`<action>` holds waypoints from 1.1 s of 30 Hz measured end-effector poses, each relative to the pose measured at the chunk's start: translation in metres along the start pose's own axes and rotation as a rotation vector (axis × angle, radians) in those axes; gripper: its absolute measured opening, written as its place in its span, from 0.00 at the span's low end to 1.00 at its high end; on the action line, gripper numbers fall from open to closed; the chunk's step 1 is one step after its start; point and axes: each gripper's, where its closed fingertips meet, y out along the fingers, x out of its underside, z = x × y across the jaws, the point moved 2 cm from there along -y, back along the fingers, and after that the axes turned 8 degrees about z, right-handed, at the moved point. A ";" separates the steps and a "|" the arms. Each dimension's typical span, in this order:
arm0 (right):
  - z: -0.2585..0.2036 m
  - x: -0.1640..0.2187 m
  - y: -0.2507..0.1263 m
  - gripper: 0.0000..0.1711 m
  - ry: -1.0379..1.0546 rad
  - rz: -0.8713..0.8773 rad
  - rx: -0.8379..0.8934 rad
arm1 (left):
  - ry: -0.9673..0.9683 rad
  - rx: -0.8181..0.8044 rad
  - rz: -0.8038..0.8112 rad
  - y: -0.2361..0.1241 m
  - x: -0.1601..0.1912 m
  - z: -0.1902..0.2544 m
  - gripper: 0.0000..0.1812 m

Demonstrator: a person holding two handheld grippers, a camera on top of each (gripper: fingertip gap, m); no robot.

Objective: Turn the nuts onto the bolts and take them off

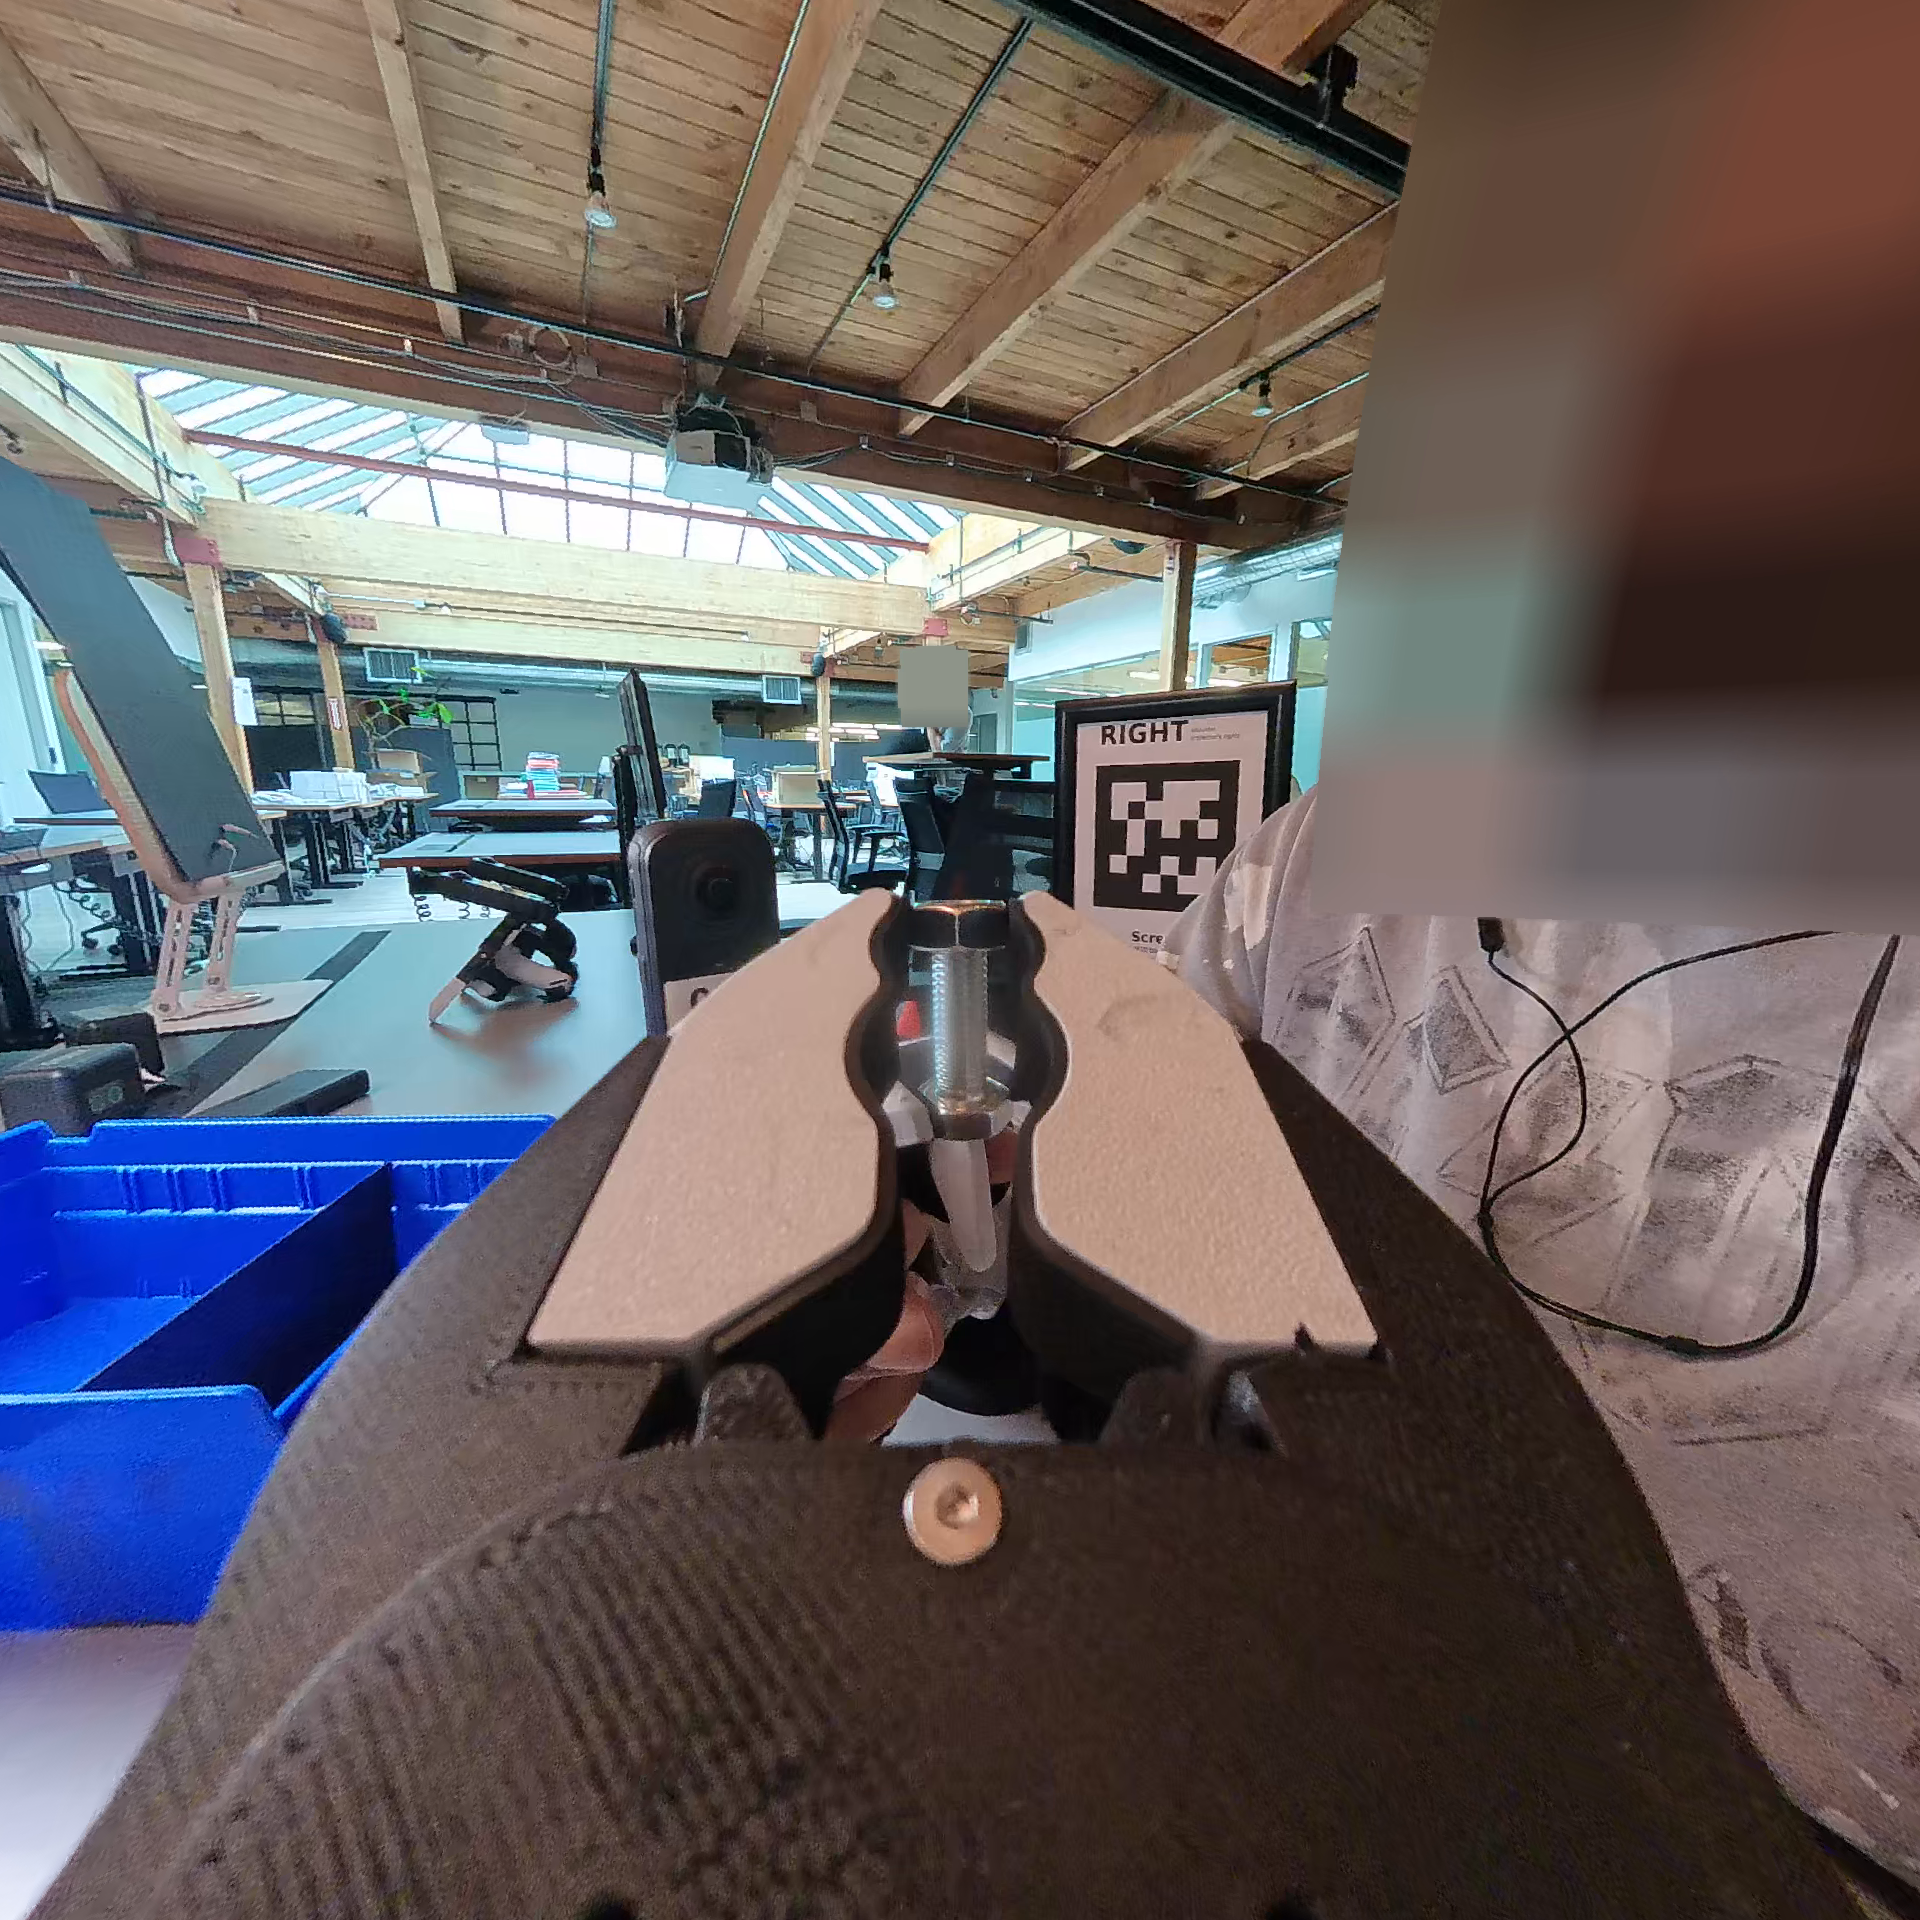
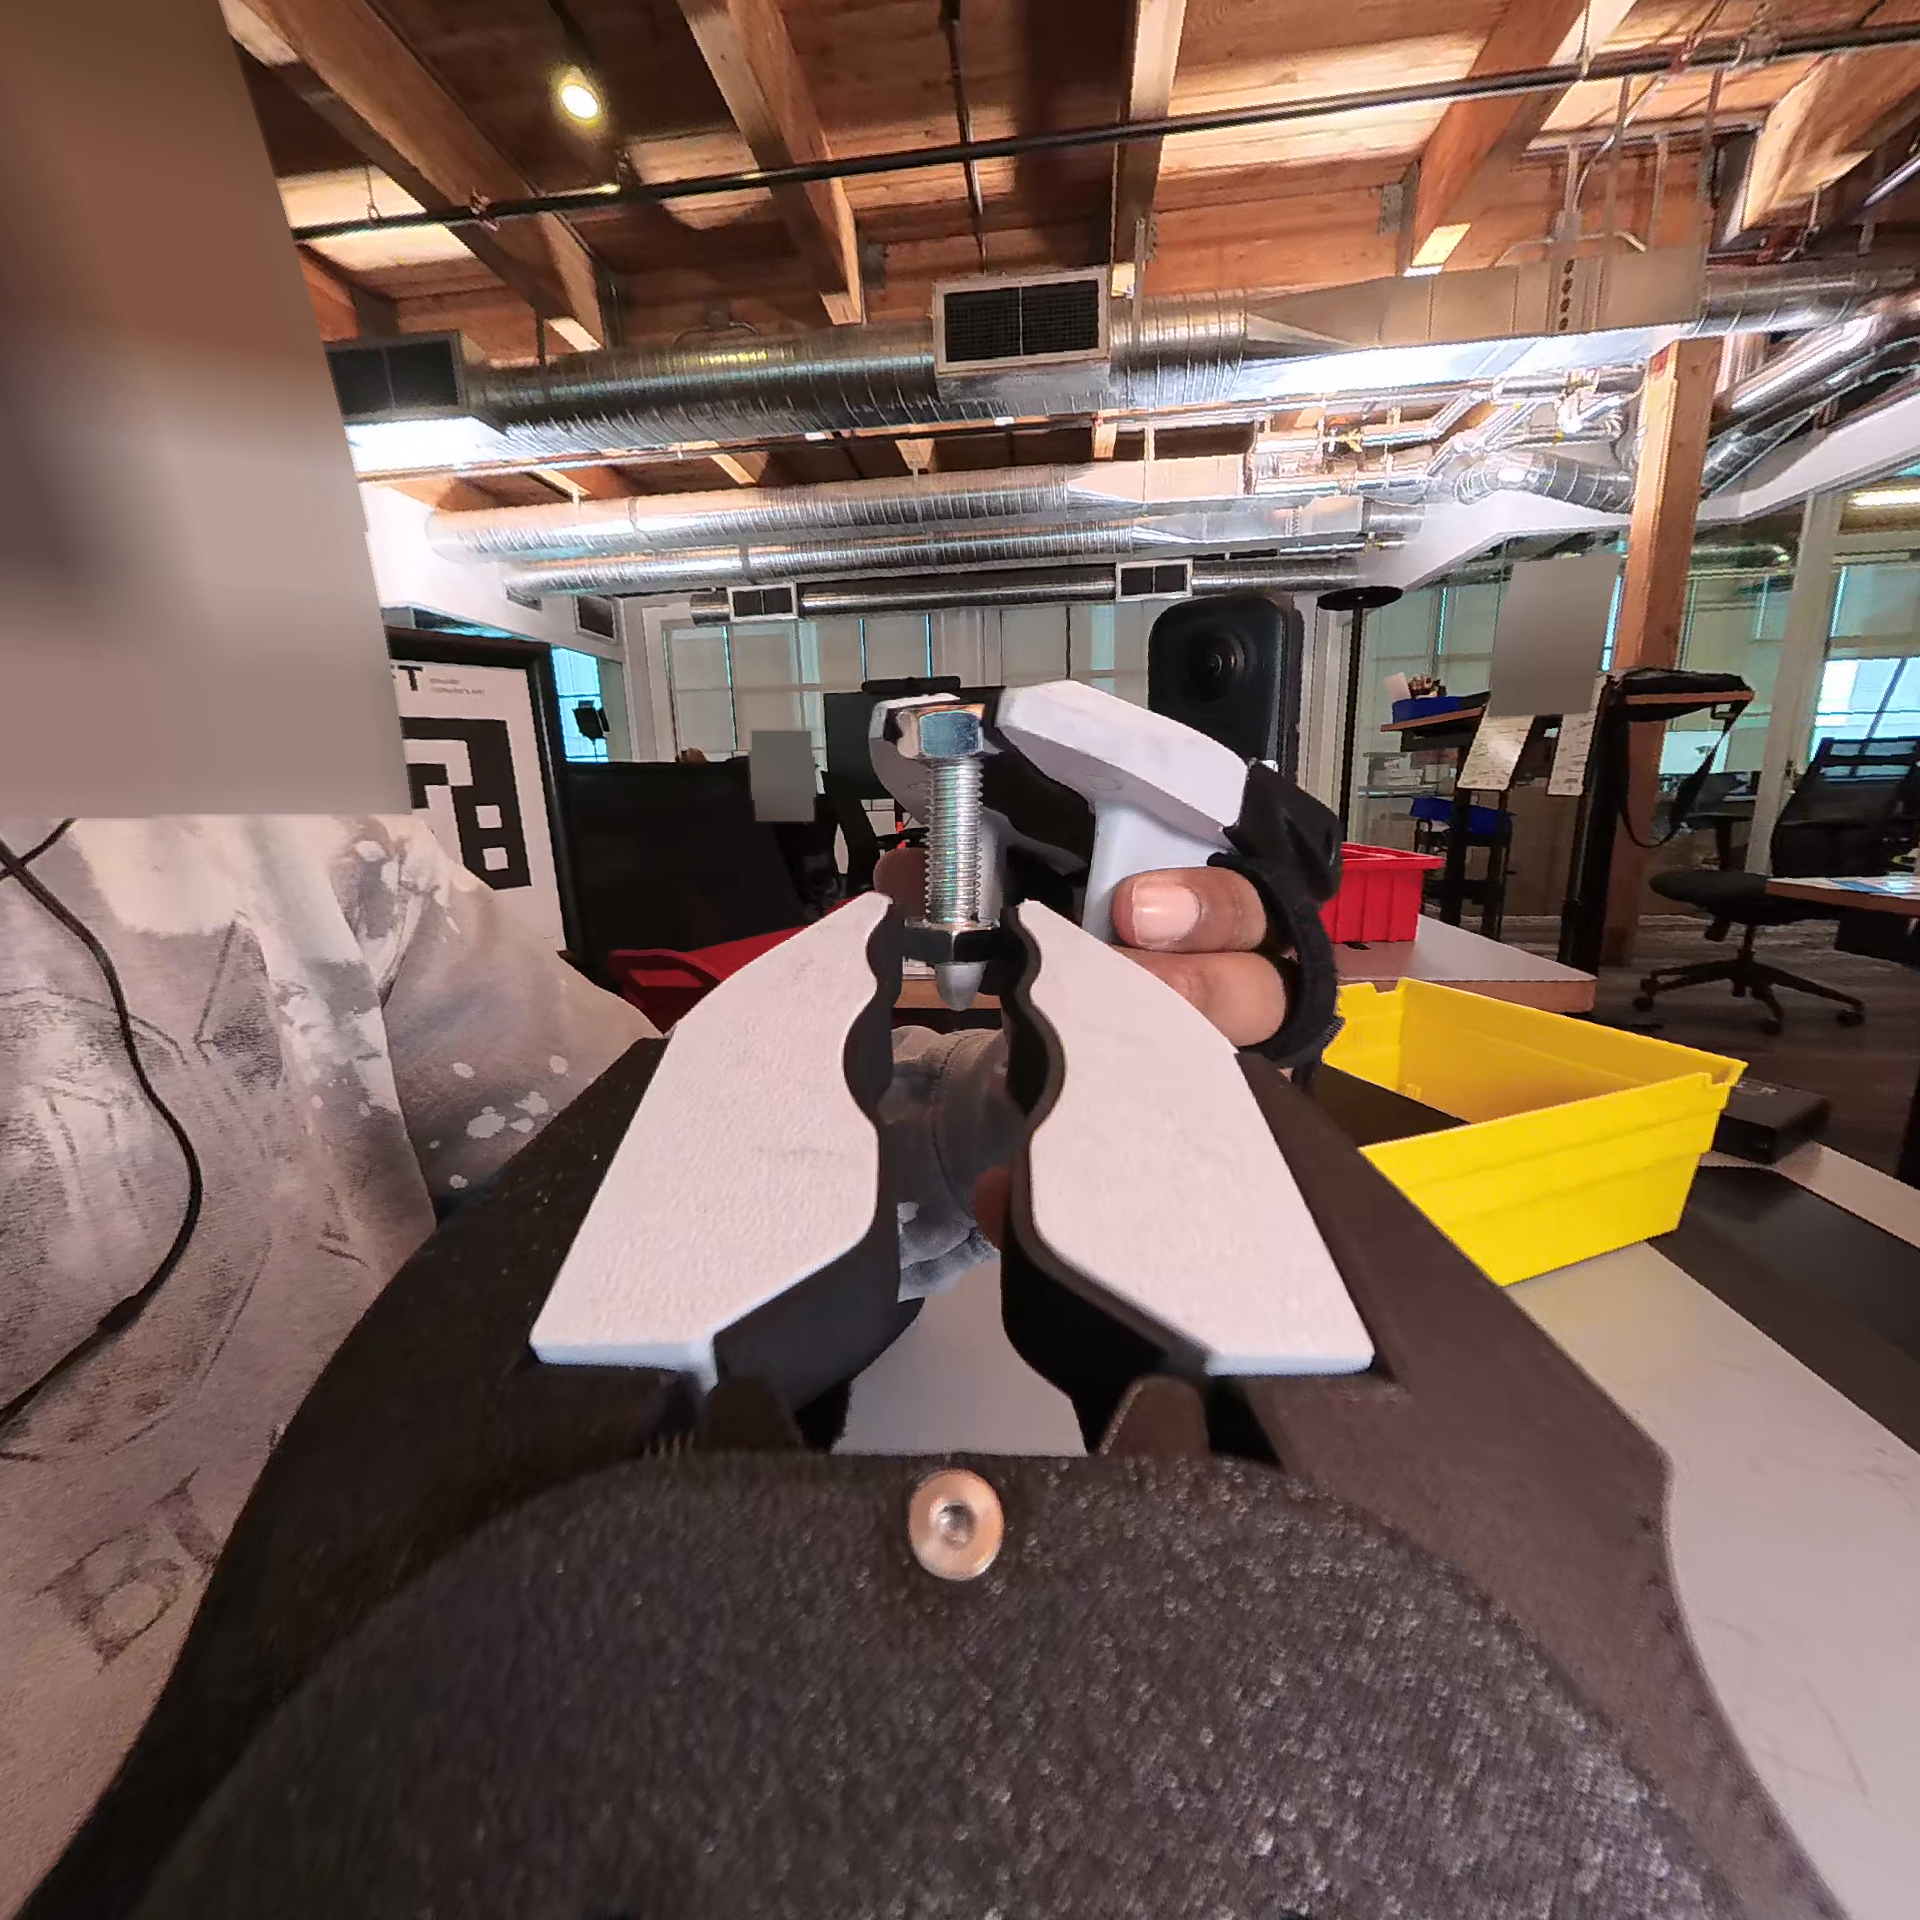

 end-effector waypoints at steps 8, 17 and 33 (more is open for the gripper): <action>0.008 -0.006 -0.004 0.10 -0.024 0.010 0.052 | 0.040 -0.069 -0.038 -0.002 0.002 -0.008 0.09; 0.018 -0.004 -0.009 0.10 -0.023 -0.017 0.112 | 0.064 -0.150 -0.068 -0.006 0.003 -0.018 0.10; 0.027 -0.001 -0.013 0.10 -0.020 -0.049 0.165 | 0.078 -0.210 -0.042 -0.011 0.002 -0.027 0.10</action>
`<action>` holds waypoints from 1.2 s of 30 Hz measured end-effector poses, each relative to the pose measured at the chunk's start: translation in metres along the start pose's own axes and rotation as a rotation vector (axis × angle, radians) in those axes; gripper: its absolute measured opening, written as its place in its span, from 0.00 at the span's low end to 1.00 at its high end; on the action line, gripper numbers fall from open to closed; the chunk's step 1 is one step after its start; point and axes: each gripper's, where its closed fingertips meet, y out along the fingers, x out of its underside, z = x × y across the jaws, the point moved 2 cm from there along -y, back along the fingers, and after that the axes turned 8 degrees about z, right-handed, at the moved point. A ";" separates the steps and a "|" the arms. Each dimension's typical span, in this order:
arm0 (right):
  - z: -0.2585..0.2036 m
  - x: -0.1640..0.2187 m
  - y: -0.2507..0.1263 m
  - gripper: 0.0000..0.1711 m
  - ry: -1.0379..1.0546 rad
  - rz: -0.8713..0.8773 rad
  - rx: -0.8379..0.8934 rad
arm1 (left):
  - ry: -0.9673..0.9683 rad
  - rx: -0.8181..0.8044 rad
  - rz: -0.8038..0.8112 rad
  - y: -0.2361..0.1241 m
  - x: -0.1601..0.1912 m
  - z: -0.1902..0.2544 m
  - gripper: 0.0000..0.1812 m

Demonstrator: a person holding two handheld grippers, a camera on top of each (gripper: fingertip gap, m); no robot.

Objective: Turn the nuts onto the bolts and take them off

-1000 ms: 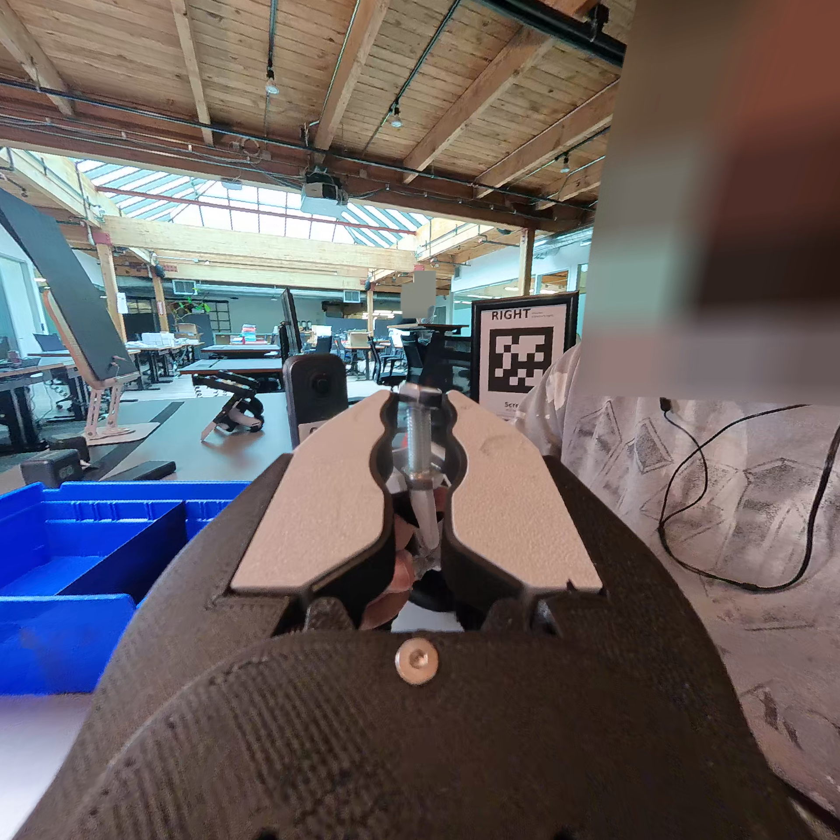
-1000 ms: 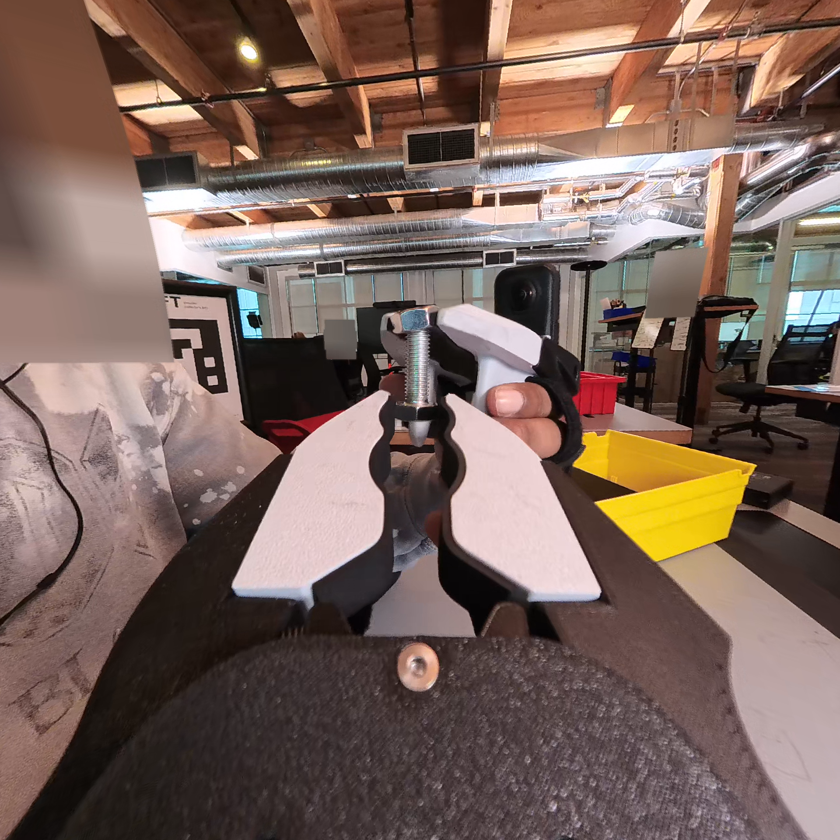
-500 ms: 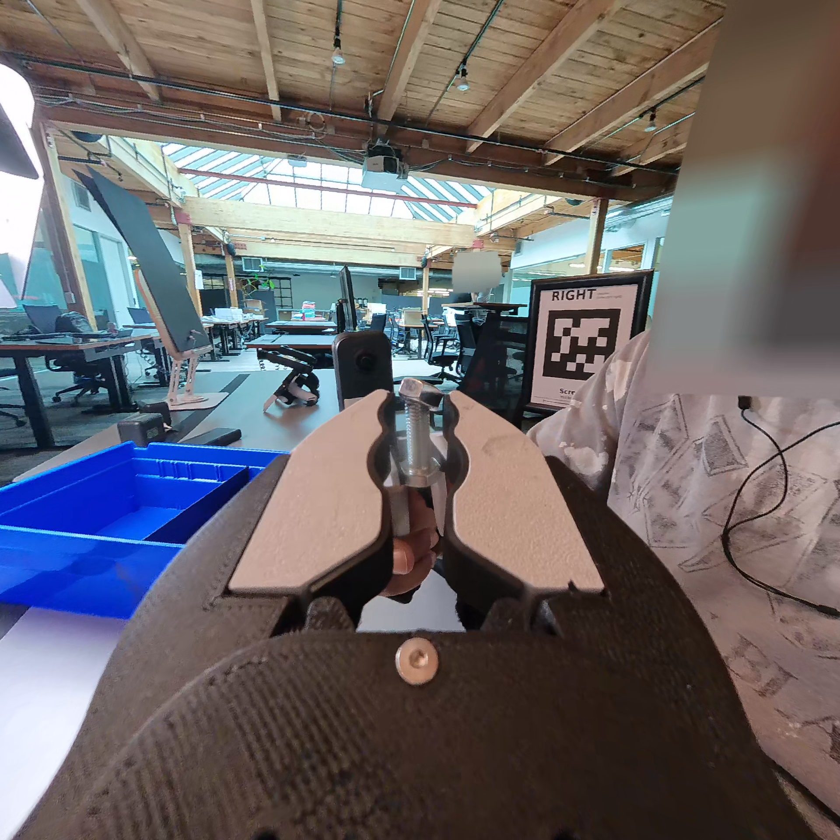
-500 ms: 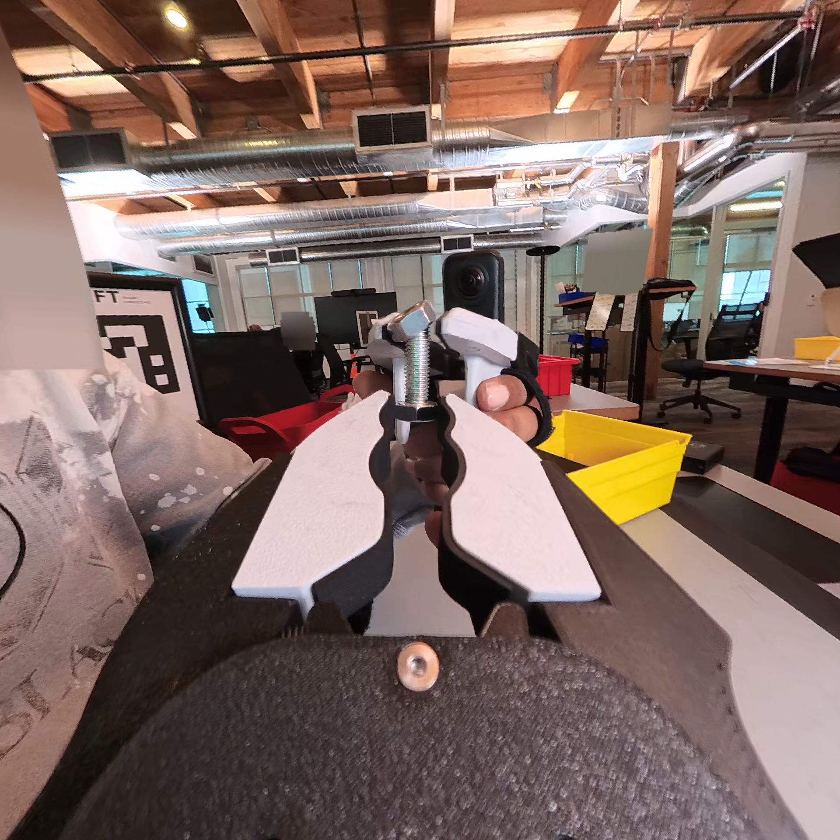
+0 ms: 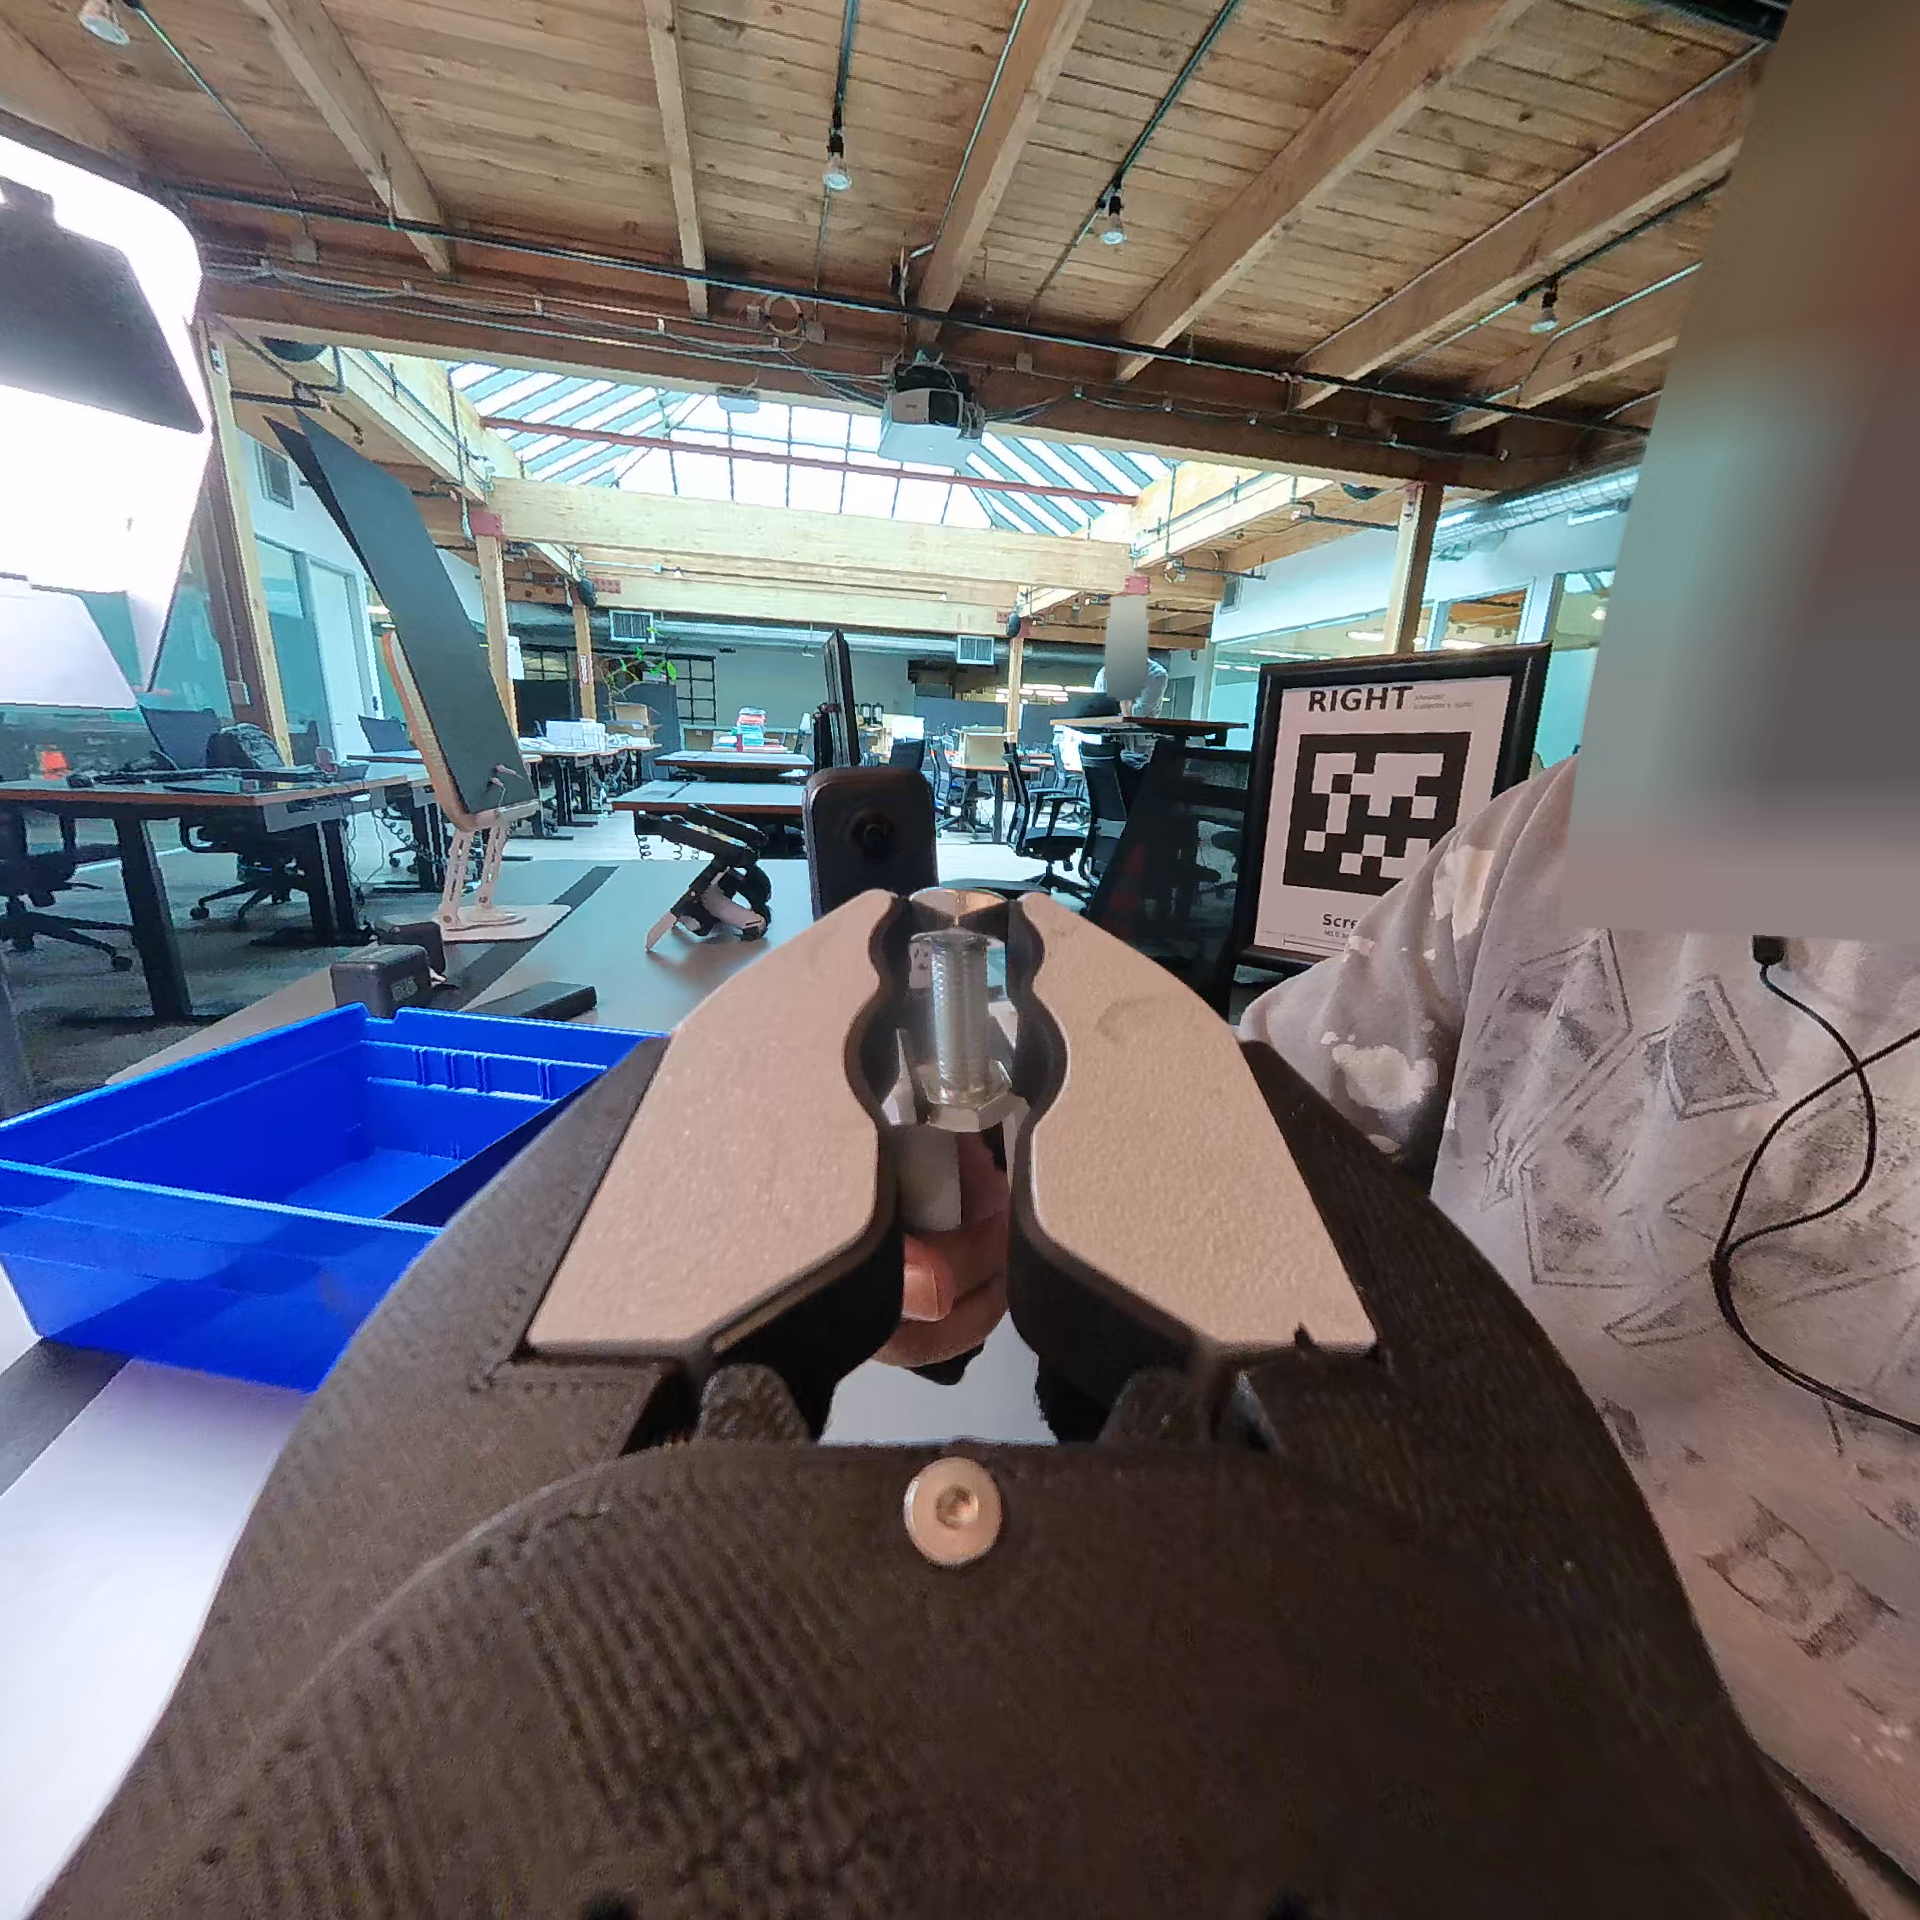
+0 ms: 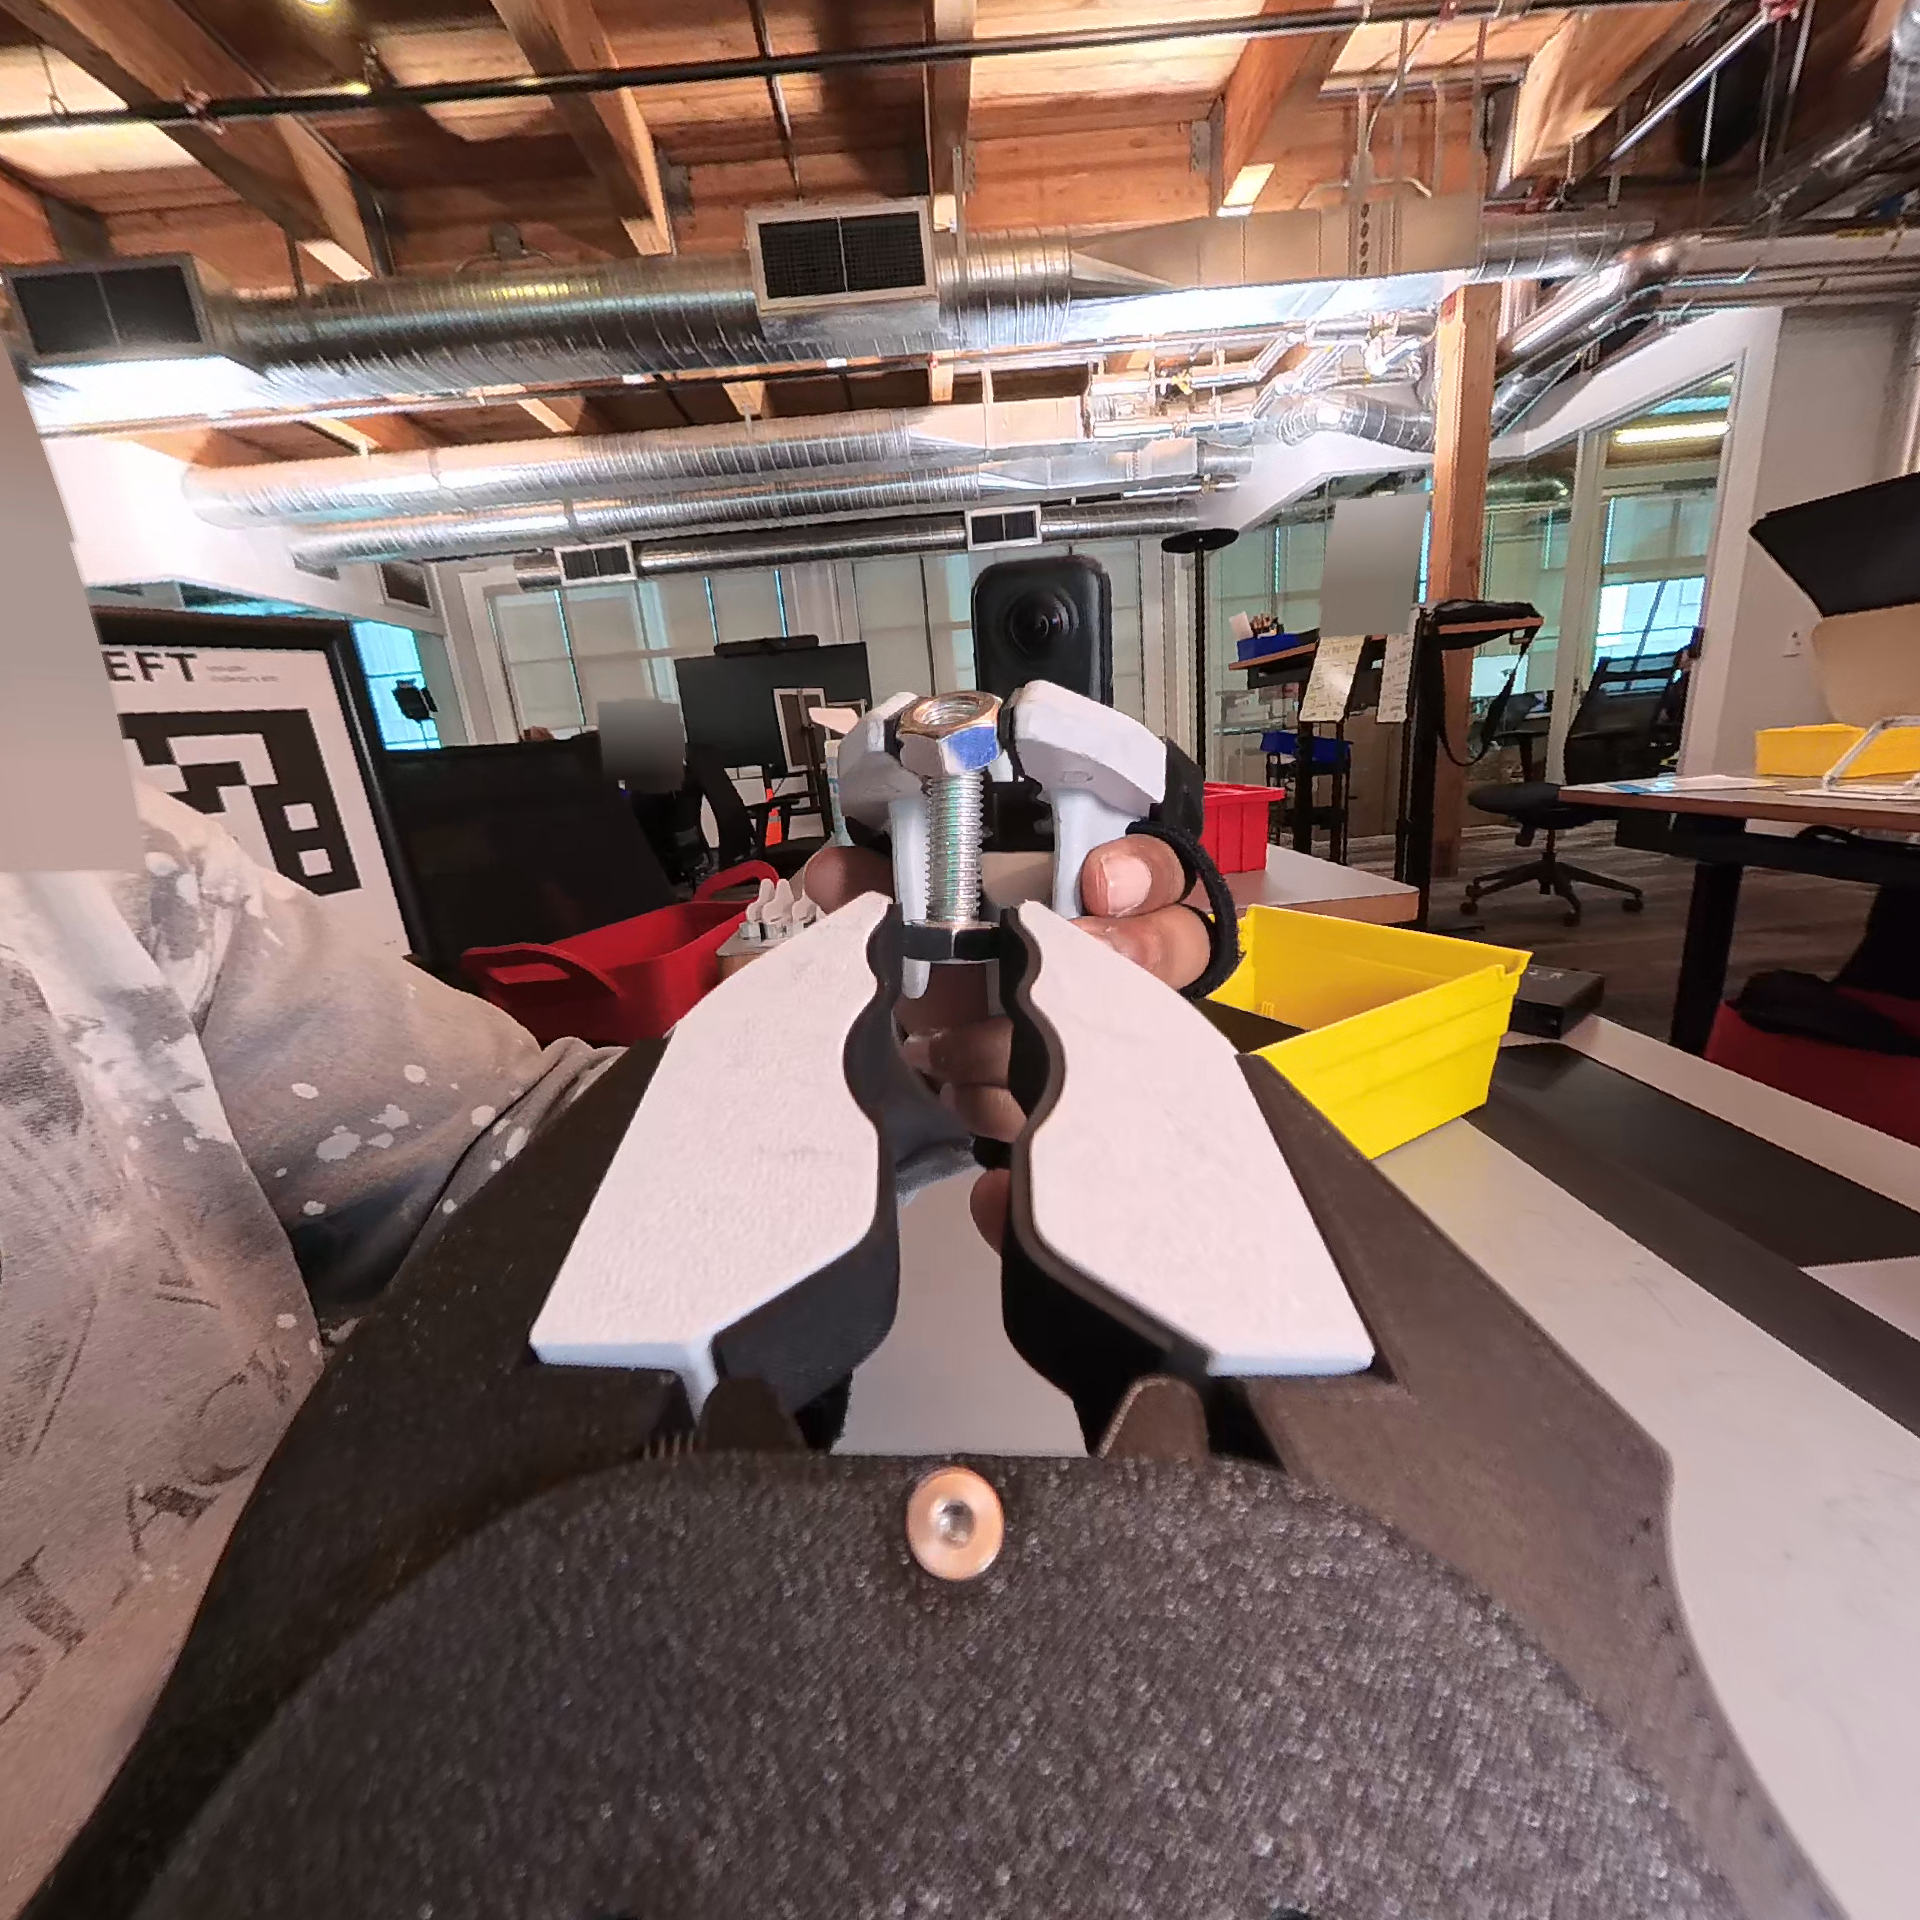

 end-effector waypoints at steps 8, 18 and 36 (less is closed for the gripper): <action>-0.001 -0.008 -0.002 0.10 -0.007 0.074 0.003 | -0.045 0.009 0.147 0.007 -0.006 0.000 0.10; -0.001 -0.017 -0.003 0.10 -0.027 0.140 0.027 | -0.063 0.008 0.236 0.012 -0.007 -0.001 0.09; 0.046 0.015 -0.028 0.10 -0.127 -0.214 0.233 | 0.064 -0.324 0.049 -0.023 -0.022 -0.043 0.10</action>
